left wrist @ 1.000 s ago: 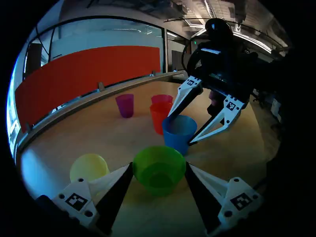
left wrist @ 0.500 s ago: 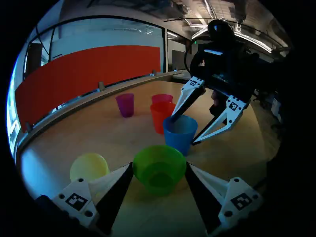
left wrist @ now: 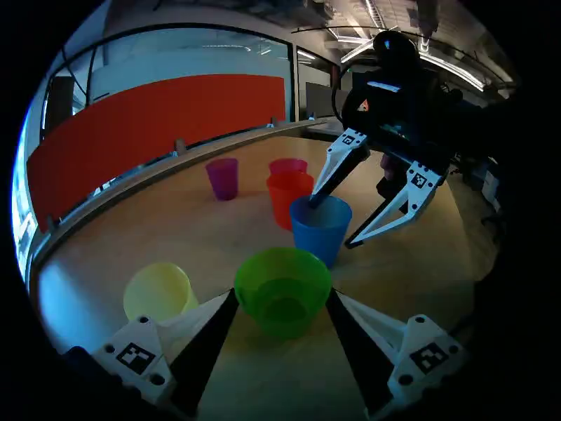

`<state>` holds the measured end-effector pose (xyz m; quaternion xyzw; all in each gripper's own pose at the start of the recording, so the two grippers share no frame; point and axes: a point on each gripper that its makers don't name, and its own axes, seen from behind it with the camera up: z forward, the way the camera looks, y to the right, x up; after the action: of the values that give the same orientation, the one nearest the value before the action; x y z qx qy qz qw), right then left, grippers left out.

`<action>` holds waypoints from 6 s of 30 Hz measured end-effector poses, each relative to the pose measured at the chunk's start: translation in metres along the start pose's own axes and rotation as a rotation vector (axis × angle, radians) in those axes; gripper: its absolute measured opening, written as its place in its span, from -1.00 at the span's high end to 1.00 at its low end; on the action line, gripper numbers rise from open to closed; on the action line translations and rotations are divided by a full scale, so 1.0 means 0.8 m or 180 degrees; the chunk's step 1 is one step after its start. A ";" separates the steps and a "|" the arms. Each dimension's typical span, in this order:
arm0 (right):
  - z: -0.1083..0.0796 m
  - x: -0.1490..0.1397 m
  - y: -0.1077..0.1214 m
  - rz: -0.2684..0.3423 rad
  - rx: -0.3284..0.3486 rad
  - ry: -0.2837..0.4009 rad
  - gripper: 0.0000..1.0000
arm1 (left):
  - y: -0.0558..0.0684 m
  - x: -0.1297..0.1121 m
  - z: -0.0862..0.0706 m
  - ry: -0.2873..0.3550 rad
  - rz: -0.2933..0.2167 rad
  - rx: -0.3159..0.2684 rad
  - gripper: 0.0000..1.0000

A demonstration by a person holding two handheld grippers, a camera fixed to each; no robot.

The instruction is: Pour water

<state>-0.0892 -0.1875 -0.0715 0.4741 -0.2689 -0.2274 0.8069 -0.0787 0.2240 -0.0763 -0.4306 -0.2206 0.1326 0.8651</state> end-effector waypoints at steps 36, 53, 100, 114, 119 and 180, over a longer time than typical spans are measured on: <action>-0.055 -0.039 -0.004 0.0227 -0.0263 -0.0019 -0.98 | -0.015 -0.018 -0.068 -0.0144 0.0125 0.0285 -0.82; -0.097 -0.035 0.031 0.0579 -0.0815 0.0303 -0.97 | -0.069 -0.001 -0.124 0.0247 -0.0187 0.0911 -0.82; -0.234 0.011 0.185 0.1552 -0.3155 0.1847 -0.99 | -0.202 0.051 -0.232 0.1609 -0.0957 0.2471 -0.82; -0.234 0.013 0.191 0.1547 -0.3202 0.1817 -0.99 | -0.209 0.053 -0.216 0.1663 -0.0996 0.2562 -0.82; -0.231 0.011 0.188 0.1560 -0.3170 0.1771 -0.99 | -0.216 0.056 -0.220 0.1770 -0.1074 0.2607 -0.82; -0.231 0.054 0.181 0.1327 -0.3156 0.1581 -1.00 | -0.241 -0.004 -0.192 0.1485 -0.0889 0.2867 -0.82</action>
<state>0.0792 -0.0309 -0.0085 0.0167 -0.0212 -0.0448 0.9986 0.0022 0.0023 -0.0040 -0.0006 0.0015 -0.0017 1.0000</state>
